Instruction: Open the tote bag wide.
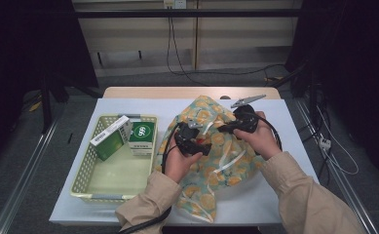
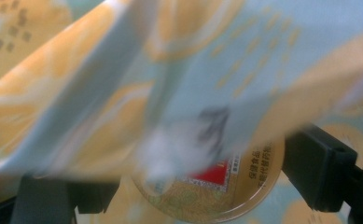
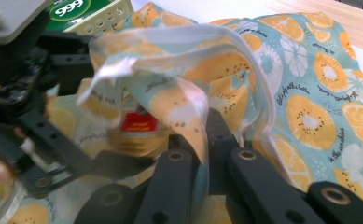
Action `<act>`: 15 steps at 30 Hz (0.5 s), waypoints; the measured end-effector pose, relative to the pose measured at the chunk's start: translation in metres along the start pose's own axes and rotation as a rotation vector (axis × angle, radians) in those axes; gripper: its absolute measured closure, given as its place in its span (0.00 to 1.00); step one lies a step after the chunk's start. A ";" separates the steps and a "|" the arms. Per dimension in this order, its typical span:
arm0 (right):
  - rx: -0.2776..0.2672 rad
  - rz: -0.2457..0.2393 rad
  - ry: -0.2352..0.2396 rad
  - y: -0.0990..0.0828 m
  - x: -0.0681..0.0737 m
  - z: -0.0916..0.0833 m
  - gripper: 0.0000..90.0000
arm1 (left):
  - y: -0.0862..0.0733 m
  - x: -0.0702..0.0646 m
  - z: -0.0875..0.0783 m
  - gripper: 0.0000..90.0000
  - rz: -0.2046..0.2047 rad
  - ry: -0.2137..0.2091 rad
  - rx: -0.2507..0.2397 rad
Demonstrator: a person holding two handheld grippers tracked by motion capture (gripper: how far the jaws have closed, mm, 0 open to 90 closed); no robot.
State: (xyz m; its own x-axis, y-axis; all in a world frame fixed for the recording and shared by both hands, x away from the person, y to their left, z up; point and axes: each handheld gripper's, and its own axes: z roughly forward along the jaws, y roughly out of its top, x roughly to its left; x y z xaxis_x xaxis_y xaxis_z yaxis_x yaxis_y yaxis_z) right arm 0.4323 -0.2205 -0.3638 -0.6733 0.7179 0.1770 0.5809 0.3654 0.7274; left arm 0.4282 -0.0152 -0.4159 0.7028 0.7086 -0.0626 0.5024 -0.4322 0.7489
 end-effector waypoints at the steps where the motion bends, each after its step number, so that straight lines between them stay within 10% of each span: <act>1: 0.002 0.001 0.000 0.000 0.000 0.001 0.99 | 0.003 0.002 0.005 0.22 0.000 0.010 -0.020; 6: 0.006 0.022 -0.009 -0.003 -0.007 0.005 0.98 | 0.010 0.009 0.022 0.16 0.000 -0.013 -0.001; 15: 0.021 0.028 -0.009 -0.006 -0.009 0.011 0.98 | 0.009 0.004 -0.006 0.13 0.005 -0.065 0.035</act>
State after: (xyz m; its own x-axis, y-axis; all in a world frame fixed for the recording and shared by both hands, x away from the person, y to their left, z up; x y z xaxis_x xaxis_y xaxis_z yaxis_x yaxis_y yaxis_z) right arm 0.4399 -0.2228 -0.3770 -0.6522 0.7336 0.1912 0.6094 0.3573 0.7078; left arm 0.4328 -0.0129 -0.4054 0.7356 0.6697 -0.1025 0.5158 -0.4555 0.7256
